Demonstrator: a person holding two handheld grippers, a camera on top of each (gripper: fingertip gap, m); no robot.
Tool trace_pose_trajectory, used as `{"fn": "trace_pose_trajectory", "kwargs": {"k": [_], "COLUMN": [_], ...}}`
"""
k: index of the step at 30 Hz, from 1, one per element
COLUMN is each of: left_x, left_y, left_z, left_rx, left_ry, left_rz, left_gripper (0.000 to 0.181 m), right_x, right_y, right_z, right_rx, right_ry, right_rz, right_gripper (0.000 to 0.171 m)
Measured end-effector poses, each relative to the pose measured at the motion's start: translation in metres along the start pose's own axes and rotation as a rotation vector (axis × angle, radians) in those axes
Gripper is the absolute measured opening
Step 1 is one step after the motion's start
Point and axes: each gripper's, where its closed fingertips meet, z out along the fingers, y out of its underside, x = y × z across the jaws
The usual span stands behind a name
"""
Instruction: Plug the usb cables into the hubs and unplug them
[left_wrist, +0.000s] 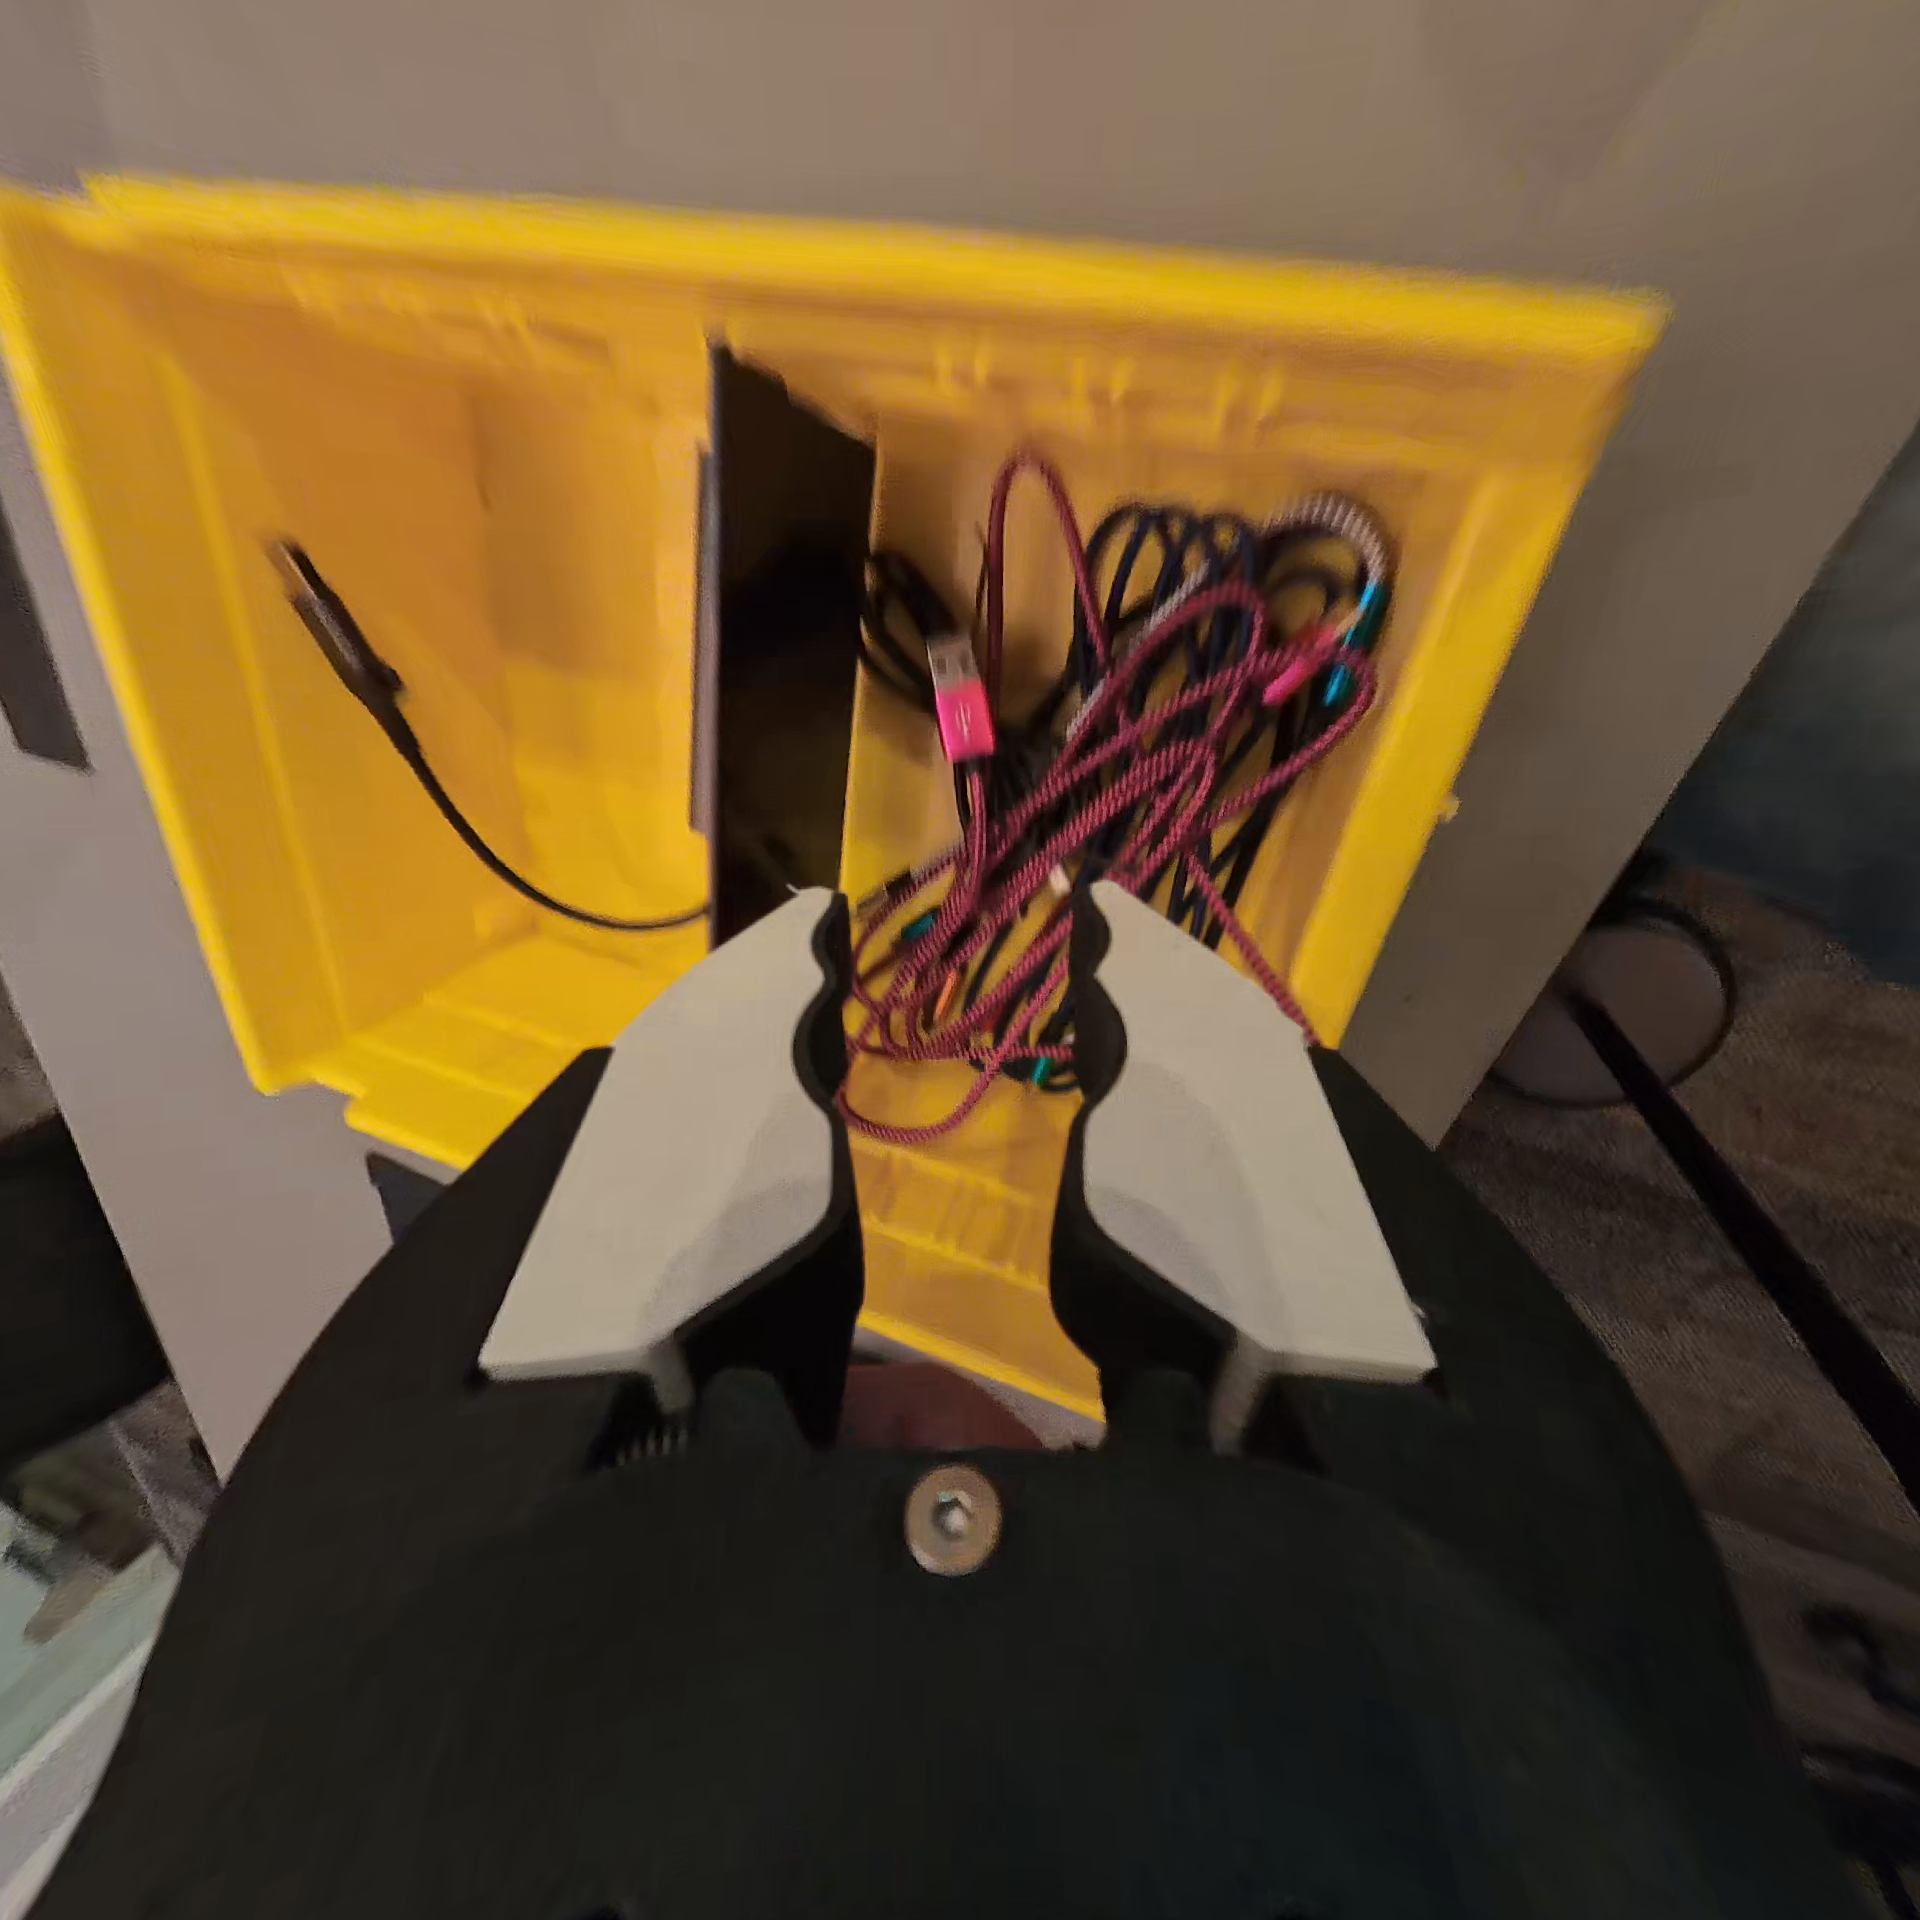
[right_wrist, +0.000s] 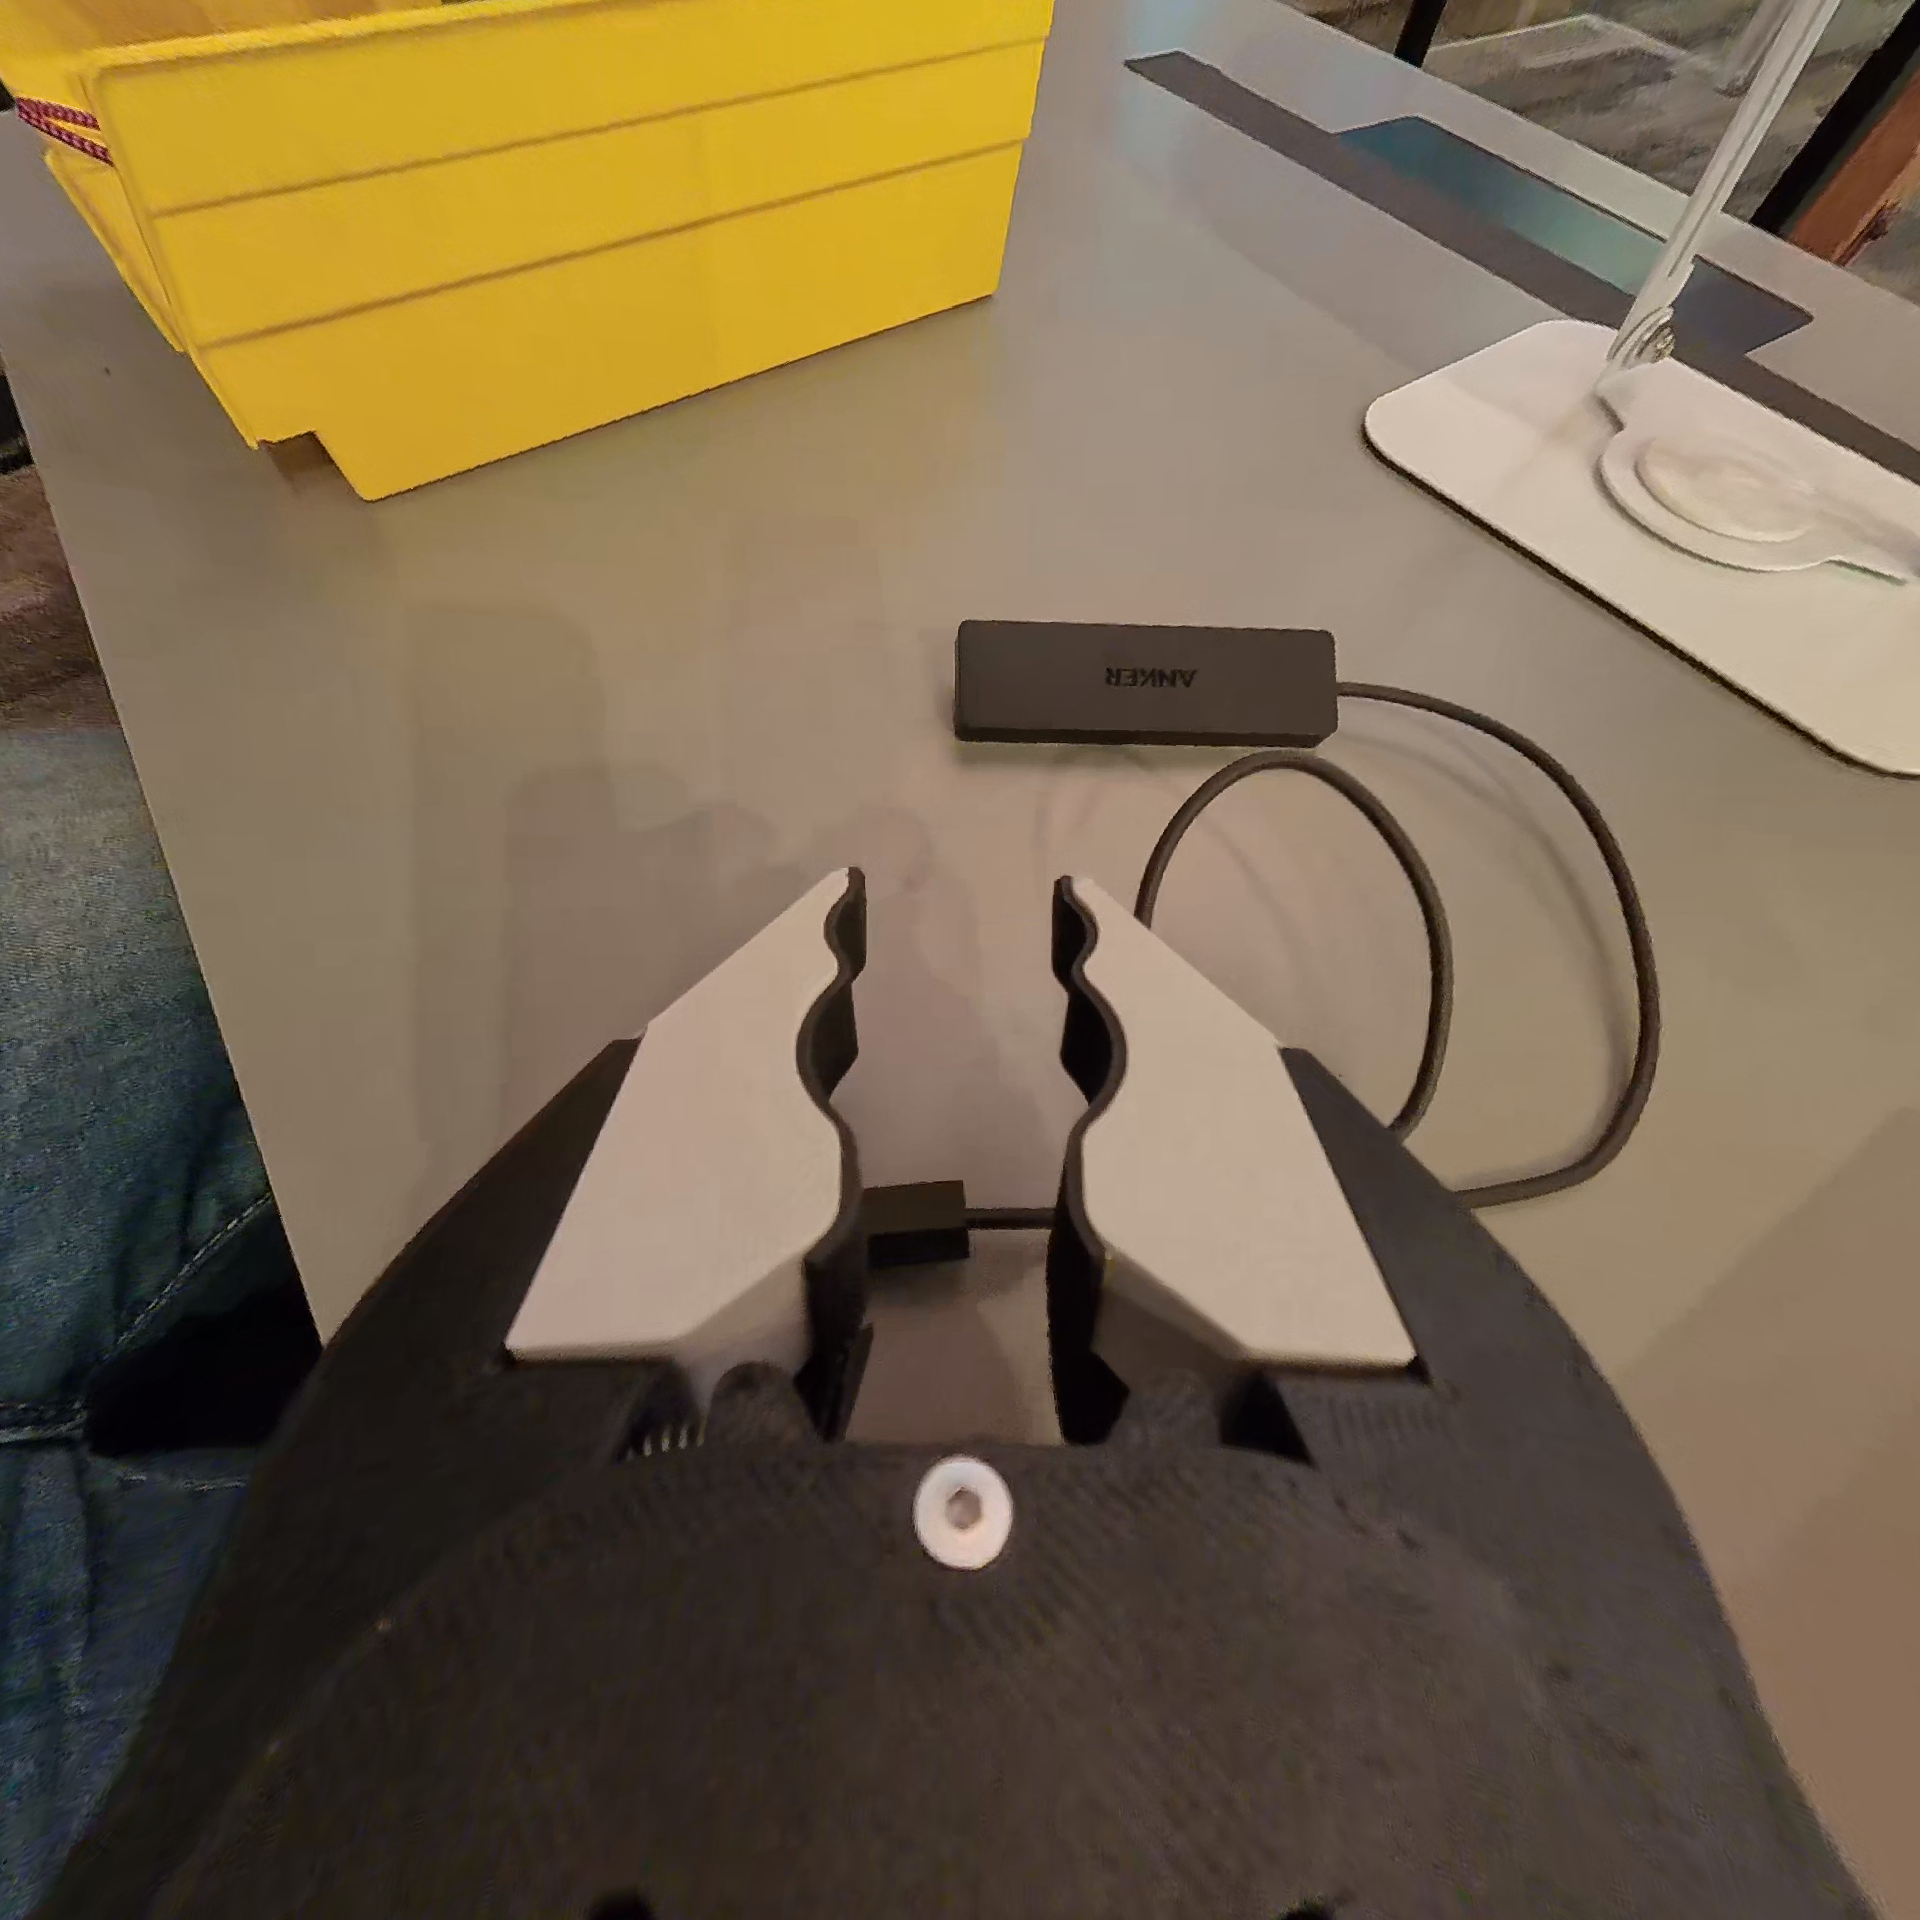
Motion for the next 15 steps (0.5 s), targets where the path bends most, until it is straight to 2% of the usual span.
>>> {"fn": "trace_pose_trajectory", "kwargs": {"k": [3,6,11,15], "left_x": [0.004,0.011,0.025,0.027], "left_y": [0.024,0.024,0.043,0.046], "left_z": [0.022,0.038,0.057,0.063], "left_rx": [-0.047,-0.001,-0.133,-0.16], "left_ry": [0.01,0.063,0.112,0.118], "left_rz": [-0.028,-0.041,0.063,0.08], "left_gripper": [0.037,0.036,0.035,0.024], "right_x": [-0.001,-0.002,-0.002,-0.005], "right_y": [0.003,0.005,0.006,0.009], "right_z": [0.001,0.001,0.001,0.005], "right_rx": [-0.008,-0.018,-0.022,-0.03], "right_ry": [-0.007,-0.002,-0.001,-0.008], "right_rz": [0.019,0.015,0.028,0.027], "right_gripper": [0.033,0.032,0.032,0.031]}}
